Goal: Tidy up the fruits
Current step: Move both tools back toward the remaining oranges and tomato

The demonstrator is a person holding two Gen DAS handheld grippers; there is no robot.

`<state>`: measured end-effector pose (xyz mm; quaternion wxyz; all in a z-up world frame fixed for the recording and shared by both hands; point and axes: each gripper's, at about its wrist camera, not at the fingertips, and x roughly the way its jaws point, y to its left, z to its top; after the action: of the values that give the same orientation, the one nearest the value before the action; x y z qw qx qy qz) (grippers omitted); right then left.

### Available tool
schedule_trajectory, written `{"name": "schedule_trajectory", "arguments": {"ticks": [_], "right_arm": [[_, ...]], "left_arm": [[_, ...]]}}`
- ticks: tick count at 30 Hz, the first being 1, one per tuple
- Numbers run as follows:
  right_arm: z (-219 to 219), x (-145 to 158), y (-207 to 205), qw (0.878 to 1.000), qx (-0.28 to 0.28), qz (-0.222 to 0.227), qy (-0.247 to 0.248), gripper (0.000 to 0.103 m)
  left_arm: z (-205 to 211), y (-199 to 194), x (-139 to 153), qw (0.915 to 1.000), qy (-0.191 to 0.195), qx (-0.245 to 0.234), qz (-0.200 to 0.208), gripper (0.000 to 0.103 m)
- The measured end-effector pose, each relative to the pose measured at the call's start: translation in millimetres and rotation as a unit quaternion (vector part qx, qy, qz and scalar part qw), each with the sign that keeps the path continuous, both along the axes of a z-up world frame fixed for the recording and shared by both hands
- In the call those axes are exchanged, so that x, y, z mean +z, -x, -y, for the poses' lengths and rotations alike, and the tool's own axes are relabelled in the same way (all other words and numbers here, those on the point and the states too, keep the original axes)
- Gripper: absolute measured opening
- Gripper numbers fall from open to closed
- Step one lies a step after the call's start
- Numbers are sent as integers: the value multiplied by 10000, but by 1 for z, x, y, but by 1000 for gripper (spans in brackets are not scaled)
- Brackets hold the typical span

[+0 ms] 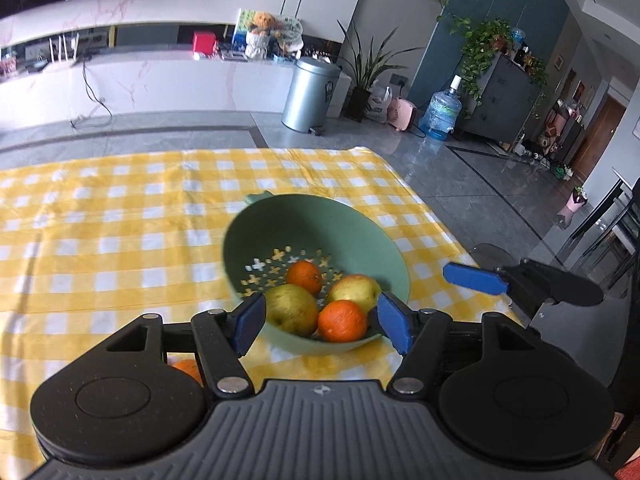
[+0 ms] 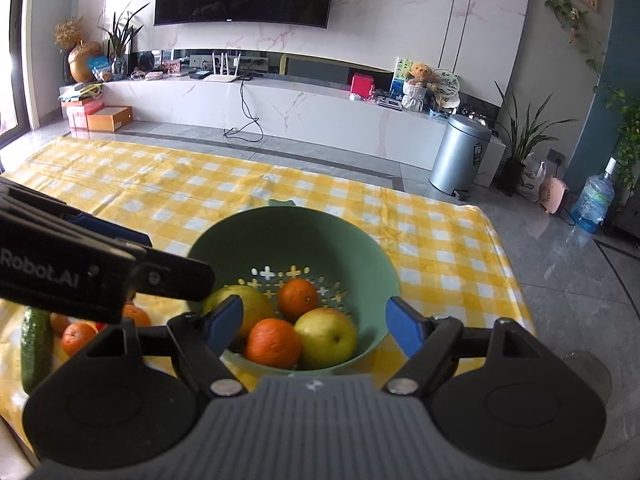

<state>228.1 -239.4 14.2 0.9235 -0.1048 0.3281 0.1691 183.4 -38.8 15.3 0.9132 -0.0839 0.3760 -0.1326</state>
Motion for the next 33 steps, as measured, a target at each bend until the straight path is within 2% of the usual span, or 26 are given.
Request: {"name": "schedule_trajectory", "arguments": {"ticks": [10, 22, 27, 33], "right_arm": [[-21, -20, 52, 9966, -270, -175, -757, 76], [-51, -51, 76, 9936, -91, -365, -1063, 77], [-62, -60, 78, 9931, 80, -317, -1131, 77], [-73, -68, 79, 9941, 273, -214, -1028, 77]], "left_arm": [[-30, 40, -6, 9994, -190, 253, 157, 76], [-68, 64, -35, 9987, -233, 451, 53, 76], [-87, 69, -52, 9985, -190, 522, 3, 75], [-100, 72, -69, 9980, -372, 507, 12, 75]]}}
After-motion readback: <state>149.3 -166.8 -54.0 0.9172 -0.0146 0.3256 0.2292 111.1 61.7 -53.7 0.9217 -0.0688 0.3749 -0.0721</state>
